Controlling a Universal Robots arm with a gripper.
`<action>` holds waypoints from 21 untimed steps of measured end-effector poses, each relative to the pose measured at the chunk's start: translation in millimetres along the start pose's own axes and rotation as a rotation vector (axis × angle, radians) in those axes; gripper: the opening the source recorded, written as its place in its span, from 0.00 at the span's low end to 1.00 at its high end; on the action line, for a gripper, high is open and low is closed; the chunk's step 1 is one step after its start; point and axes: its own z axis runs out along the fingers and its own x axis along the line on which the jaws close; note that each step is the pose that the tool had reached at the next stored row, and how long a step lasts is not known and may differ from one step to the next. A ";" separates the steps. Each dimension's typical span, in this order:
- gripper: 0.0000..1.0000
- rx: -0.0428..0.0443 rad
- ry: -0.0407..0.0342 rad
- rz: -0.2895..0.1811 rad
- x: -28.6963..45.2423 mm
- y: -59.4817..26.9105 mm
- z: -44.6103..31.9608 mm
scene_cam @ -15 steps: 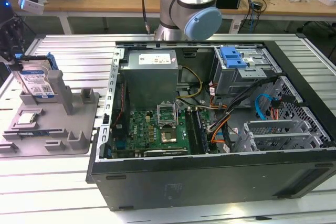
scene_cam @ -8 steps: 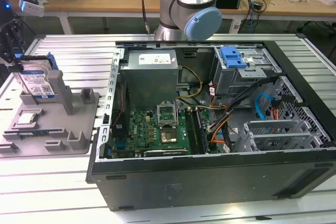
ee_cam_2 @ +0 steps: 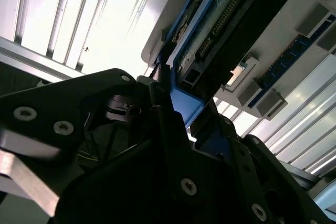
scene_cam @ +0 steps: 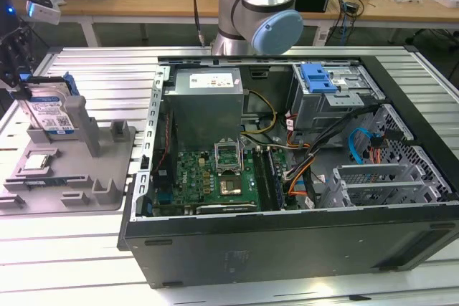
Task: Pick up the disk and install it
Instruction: 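Pick up the disk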
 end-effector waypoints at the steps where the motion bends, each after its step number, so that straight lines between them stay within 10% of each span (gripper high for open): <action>1: 0.41 0.0000 0.0000 0.000 0.0 0.0 0.0; 21: 0.41 0.0255 0.0008 0.000 -2.3 5.1 1.5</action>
